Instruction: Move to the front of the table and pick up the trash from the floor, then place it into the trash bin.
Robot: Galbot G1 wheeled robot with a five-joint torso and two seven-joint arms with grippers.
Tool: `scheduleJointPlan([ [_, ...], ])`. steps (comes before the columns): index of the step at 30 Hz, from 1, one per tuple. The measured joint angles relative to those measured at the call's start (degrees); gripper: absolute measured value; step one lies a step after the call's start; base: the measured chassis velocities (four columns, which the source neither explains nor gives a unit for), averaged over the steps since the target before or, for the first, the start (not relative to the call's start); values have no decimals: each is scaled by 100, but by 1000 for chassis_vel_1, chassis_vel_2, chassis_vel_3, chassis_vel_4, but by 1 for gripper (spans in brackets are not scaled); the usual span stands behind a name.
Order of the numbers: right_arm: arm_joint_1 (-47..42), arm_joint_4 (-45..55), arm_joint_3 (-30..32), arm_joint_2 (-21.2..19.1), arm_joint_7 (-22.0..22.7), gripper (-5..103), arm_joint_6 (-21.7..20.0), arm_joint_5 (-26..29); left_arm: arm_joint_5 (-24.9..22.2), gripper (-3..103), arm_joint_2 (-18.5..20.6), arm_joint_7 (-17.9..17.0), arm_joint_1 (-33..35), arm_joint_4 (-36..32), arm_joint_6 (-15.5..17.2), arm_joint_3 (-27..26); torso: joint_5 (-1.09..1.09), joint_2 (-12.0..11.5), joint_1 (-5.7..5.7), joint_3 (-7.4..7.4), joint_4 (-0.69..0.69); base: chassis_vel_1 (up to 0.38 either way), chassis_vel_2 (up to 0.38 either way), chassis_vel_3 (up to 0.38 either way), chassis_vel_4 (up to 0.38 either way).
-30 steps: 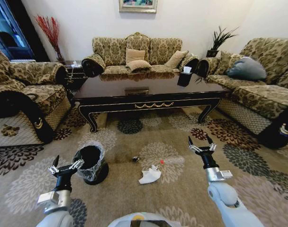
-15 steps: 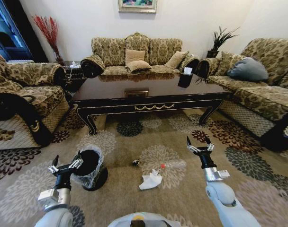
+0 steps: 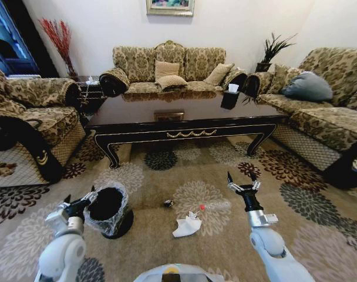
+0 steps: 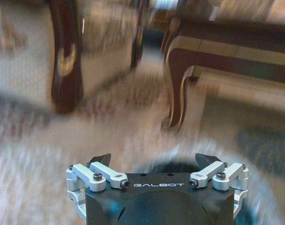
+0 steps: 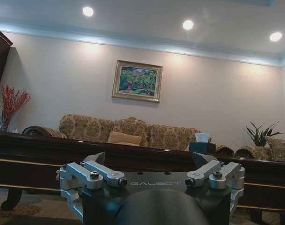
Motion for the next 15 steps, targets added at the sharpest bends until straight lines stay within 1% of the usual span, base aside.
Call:
scheduleJointPlan([
  [1,0,0,0,0,0,100,0,0,0,100,0,0,0,0,0,0,0,0,0,0,0,0,0,0,0],
  [2,3,-16,-8,16,0,100,10,-25,-224,100,-7,-130,-70,147,211,-4,0,0,0,0,0,0,0,0,0],
  [3,5,-33,-12,30,0,100,23,-44,-403,100,-29,-252,-130,281,350,-6,0,0,0,0,-1,0,0,0,0],
  [5,10,-65,-14,44,0,100,38,-62,-521,100,-64,-347,-184,445,455,1,0,0,0,0,-1,0,0,0,0],
  [11,28,-142,-13,64,-2,100,71,-86,-547,100,-112,-385,-292,750,471,36,0,0,0,0,0,0,0,0,0],
  [15,39,-227,-30,141,-4,100,105,-168,-624,100,-127,-449,-482,1126,408,63,1,0,0,0,-1,0,0,0,0],
])
